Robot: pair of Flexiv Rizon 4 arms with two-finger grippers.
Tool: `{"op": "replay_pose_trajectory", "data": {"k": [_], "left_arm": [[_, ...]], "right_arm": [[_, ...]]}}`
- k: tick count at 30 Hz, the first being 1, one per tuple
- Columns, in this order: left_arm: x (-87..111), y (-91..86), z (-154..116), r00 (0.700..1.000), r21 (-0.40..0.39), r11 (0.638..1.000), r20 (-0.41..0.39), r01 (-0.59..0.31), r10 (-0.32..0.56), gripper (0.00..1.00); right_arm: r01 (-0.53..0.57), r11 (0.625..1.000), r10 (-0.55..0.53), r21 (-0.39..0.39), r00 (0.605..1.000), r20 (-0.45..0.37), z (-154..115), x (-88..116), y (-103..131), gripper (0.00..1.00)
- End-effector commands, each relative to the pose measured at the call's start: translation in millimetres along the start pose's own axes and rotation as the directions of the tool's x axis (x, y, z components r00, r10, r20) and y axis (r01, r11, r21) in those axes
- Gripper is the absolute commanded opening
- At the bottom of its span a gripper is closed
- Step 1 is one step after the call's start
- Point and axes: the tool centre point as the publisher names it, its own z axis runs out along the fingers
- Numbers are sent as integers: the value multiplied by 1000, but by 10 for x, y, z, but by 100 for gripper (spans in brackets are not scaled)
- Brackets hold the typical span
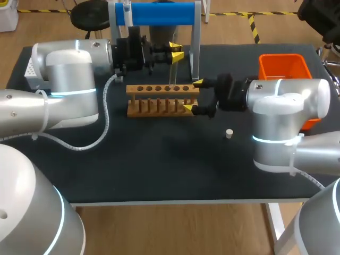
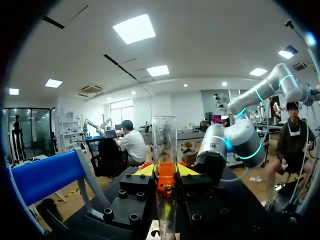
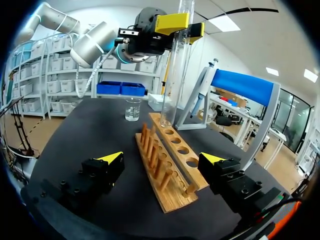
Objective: Invert the test tube, pick up the pipette, mount the tip to pipette, aspirate from beaker and dispense into the tube, eject the tip, return the pipette, and cap with the stopper.
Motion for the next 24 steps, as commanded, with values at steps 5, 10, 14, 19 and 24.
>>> {"op": "replay_pose_trajectory", "data": {"k": [5,10,14,19,24], "left_arm": [[7,-4,-2,1000,-1,1000,1,-1,1,0],[7,-4,-2,1000,-1,1000,1,-1,1,0],[7,-4,-2,1000,-1,1000,1,-1,1,0],[7,-4,-2,1000,-1,1000,1,-1,1,0],[7,-4,-2,1000,-1,1000,1,-1,1,0]], "right_arm": [[9,1000,-9,9,1000,3,13,17,-5,100],[13,1000,-13,10,1000,2,11,23,-1,100],[13,1000,-13,10,1000,2,11,23,-1,100],[13,1000,-13,10,1000,2,11,23,-1,100],[13,1000,-13,10,1000,2,11,23,-1,100]]}}
